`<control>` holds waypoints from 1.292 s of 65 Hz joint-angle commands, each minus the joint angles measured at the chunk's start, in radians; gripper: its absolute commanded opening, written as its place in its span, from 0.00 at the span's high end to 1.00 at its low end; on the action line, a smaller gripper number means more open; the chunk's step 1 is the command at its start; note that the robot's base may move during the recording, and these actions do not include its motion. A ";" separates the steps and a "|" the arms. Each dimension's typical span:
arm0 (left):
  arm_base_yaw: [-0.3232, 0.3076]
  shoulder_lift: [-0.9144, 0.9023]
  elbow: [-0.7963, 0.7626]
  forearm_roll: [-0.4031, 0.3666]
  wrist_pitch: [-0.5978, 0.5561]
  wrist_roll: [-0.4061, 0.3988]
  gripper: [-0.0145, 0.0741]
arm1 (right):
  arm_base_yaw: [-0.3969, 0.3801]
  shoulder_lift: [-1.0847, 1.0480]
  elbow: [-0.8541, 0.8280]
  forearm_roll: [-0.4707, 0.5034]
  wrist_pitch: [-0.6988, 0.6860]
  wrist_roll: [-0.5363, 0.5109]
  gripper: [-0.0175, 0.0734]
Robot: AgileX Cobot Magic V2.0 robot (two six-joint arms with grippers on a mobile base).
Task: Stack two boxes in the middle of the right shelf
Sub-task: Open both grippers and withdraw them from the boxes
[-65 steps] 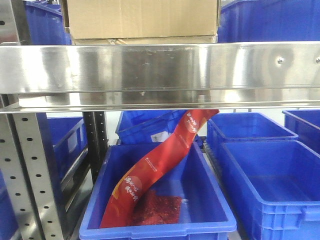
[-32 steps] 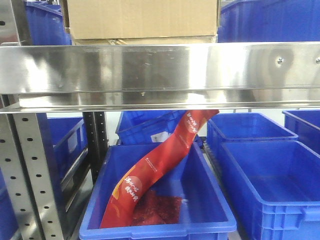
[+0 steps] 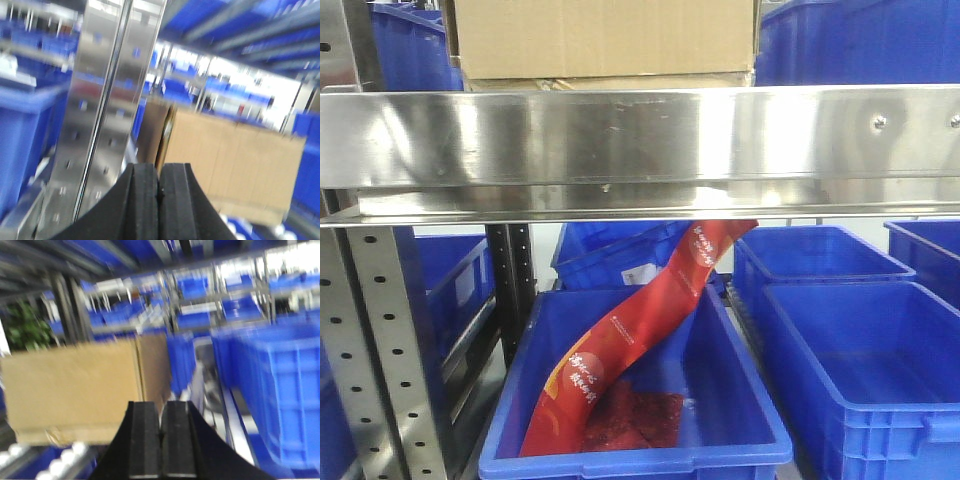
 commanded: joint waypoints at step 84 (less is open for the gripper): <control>0.002 -0.063 0.004 -0.007 -0.022 0.001 0.94 | -0.114 -0.442 0.432 0.404 0.175 -0.652 0.99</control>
